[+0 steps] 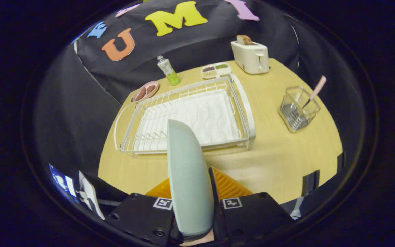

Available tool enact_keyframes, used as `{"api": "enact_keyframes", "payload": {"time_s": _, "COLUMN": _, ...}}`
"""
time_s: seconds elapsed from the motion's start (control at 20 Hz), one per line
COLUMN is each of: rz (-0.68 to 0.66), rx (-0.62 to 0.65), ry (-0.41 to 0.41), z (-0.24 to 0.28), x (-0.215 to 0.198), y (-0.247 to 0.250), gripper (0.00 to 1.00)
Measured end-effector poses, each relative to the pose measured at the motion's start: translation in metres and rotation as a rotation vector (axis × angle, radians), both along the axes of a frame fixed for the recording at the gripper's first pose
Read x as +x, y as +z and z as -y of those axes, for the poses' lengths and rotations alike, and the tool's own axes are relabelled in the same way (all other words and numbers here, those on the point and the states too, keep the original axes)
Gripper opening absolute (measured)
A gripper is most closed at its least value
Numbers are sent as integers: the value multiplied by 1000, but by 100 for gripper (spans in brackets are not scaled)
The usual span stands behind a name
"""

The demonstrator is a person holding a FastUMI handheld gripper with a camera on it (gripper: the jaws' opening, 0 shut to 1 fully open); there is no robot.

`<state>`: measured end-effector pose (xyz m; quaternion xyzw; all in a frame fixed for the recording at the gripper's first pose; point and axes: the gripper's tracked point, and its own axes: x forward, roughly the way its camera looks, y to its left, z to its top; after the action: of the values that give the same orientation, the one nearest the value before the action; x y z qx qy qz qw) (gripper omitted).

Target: Take the plate from the dish rack, then take the spoon from the basket and place it into the plate.

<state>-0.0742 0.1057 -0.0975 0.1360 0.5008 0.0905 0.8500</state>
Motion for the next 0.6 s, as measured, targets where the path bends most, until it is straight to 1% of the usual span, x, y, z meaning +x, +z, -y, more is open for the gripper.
{"api": "enact_keyframes", "payload": {"time_s": 0.15, "rz": -37, "rx": 86, "ry": -33, "z": 20, "x": -9, "y": -28, "gripper": 37}}
{"api": "enact_keyframes", "payload": {"time_s": 0.2, "rz": -43, "rx": 140, "ry": -38, "z": 22, "x": -11, "y": -36, "gripper": 37}}
{"api": "enact_keyframes", "payload": {"time_s": 0.3, "rz": -80, "rx": 287, "ry": -105, "z": 26, "x": -13, "y": -53, "gripper": 37}}
{"api": "enact_keyframes", "payload": {"time_s": 0.4, "rz": -115, "rx": 383, "ry": -156, "z": 34, "x": -15, "y": -68, "gripper": 37}}
{"api": "enact_keyframes", "payload": {"time_s": 0.5, "rz": -125, "rx": 437, "ry": -190, "z": 42, "x": -13, "y": -72, "gripper": 38}}
{"api": "enact_keyframes", "payload": {"time_s": 0.6, "rz": -90, "rx": 452, "ry": -207, "z": 47, "x": -3, "y": -69, "gripper": 40}}
